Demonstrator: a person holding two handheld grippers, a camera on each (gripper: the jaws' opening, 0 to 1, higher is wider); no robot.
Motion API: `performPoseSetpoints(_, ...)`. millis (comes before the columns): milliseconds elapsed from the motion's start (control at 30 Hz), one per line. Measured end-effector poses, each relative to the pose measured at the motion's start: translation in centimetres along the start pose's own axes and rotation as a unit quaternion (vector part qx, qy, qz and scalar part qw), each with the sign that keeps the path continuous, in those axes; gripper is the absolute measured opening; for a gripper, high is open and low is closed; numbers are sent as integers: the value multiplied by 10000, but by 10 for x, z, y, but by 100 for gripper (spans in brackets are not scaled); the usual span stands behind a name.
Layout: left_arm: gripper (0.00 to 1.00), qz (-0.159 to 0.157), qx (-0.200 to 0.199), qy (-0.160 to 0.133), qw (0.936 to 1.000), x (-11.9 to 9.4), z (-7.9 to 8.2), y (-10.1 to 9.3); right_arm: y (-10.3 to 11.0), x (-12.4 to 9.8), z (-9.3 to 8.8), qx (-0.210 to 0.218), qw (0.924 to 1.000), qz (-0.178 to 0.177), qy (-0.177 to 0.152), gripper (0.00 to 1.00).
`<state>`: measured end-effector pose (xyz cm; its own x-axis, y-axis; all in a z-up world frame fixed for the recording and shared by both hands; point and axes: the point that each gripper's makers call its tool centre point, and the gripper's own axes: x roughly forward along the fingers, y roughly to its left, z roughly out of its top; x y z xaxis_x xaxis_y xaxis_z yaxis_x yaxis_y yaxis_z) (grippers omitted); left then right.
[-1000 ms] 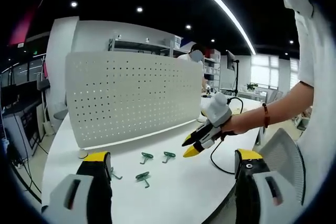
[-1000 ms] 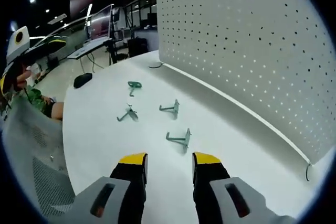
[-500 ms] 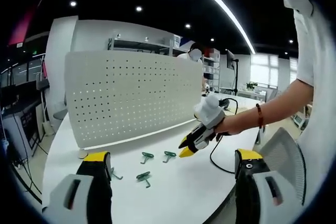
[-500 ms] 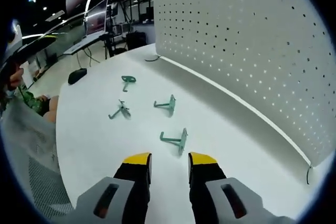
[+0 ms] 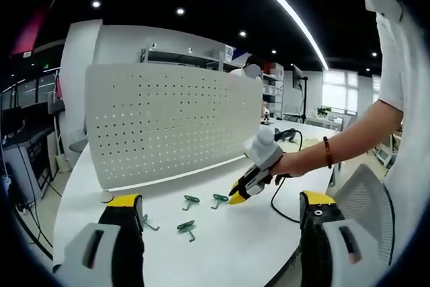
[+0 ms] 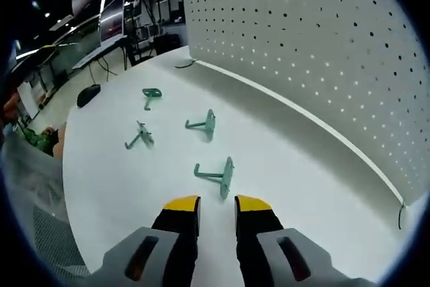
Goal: Insert the hook assembly into the mounting plate slot until the hook locks in place.
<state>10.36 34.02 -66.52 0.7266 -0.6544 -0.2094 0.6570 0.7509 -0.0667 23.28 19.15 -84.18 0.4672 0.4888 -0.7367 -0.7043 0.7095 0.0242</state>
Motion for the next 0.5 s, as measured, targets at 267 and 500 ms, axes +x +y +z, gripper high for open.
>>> performPoseSetpoints(267,99,-42,-39,23,10000,2,-1,-1,-3,8,3,29,10000,-2,46,18)
performPoseSetpoints(500,99,-52,-56,56,10000,2,-3,0,-7,13,6,-34,9999,-39,145,15)
